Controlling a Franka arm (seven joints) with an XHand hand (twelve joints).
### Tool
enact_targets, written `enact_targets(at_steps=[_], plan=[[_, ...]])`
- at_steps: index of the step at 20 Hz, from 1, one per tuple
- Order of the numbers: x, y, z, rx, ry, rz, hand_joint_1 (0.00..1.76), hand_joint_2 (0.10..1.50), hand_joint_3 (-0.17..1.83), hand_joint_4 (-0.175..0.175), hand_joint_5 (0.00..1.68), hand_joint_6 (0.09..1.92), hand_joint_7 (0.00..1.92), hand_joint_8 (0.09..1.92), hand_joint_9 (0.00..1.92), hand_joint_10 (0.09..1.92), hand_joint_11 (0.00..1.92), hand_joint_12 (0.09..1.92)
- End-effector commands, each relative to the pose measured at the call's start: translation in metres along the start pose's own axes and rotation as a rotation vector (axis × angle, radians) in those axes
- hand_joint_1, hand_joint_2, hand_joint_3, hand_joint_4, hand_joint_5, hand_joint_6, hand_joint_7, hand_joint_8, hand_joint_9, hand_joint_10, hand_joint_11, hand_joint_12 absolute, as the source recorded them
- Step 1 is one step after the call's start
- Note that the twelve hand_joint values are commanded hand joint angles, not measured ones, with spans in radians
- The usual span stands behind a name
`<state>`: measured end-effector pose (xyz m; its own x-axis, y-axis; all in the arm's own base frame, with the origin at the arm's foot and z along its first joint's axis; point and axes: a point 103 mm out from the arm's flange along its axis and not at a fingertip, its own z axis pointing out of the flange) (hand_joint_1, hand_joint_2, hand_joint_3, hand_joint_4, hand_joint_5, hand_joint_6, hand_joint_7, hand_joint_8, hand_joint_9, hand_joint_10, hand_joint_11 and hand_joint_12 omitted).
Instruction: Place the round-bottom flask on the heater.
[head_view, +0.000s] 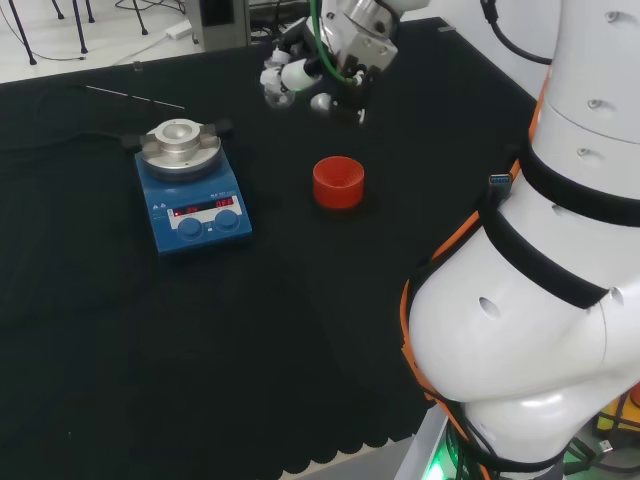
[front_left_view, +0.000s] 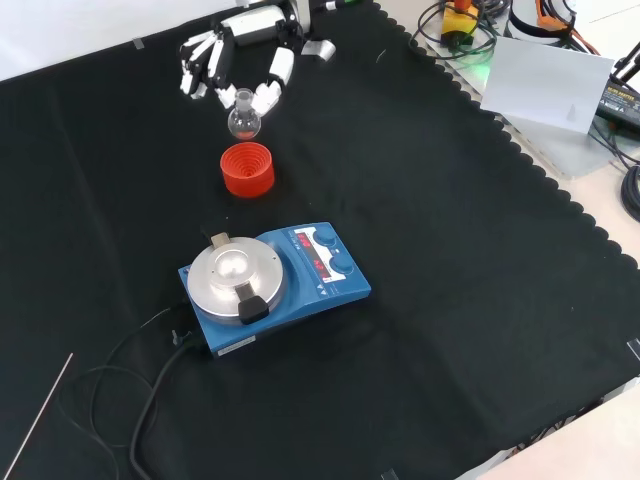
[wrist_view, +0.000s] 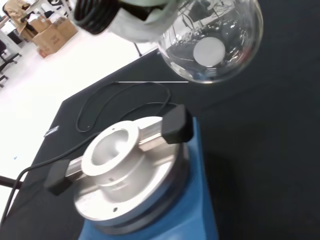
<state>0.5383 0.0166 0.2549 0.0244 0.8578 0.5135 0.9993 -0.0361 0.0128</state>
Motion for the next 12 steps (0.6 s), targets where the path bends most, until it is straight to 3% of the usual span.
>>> enact_targets(at_steps=[1,12], plan=[[0.031,0.020,0.019,0.054,-0.007,-0.061,1.08,0.75,0.63,0.173,1.11,0.94,0.41,0.55,0.55,0.55,0.07,1.34],[0.052,0.054,0.041,0.097,-0.033,-0.114,1.08,0.75,0.63,0.173,1.11,0.94,0.41,0.55,0.55,0.55,0.07,1.34]])
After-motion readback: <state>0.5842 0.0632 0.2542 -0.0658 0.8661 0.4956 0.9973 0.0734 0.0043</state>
